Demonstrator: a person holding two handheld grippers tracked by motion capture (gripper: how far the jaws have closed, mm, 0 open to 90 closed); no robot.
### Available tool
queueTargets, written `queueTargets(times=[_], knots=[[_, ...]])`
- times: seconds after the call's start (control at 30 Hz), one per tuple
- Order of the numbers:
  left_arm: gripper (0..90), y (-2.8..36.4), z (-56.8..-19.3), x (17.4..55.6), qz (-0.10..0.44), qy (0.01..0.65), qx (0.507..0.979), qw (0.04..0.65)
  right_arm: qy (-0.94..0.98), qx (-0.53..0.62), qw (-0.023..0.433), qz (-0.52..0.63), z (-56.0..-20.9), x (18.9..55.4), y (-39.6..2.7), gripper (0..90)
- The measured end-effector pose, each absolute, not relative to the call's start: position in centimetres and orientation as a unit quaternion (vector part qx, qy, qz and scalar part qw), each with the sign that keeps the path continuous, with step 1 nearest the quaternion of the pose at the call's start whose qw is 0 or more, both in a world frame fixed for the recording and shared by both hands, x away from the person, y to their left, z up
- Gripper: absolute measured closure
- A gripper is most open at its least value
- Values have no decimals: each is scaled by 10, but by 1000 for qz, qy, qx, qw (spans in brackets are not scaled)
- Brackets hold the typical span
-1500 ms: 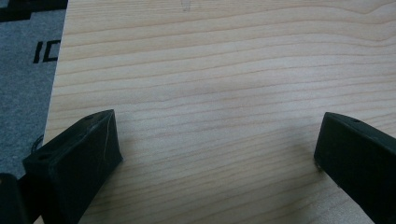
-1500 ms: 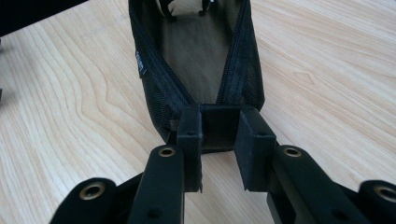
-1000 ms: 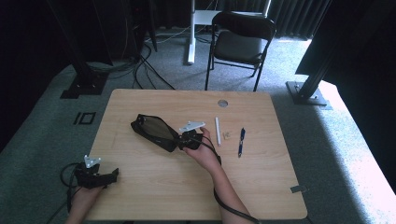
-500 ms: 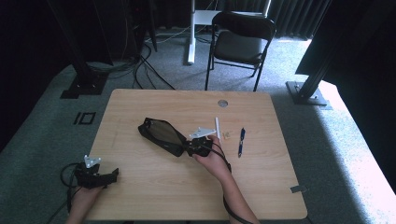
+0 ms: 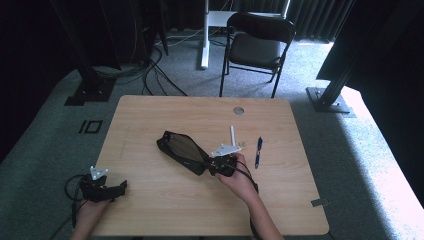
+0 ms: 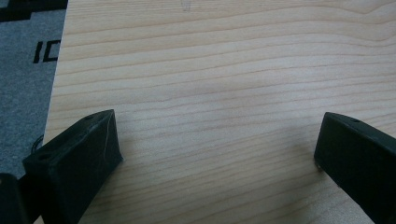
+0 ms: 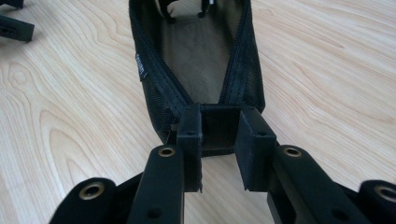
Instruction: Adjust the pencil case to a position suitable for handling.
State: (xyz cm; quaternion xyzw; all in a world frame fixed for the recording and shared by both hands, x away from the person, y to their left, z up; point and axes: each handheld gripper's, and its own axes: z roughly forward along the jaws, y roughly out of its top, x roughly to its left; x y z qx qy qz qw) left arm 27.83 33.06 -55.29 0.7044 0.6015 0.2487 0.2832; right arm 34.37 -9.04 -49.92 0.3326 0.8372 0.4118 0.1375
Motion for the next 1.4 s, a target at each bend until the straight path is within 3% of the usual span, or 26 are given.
queueTargets(times=[1.4], knots=[[5, 331, -553, 278, 248, 601, 705, 282, 802, 410, 140, 412, -500, 265, -230, 731]])
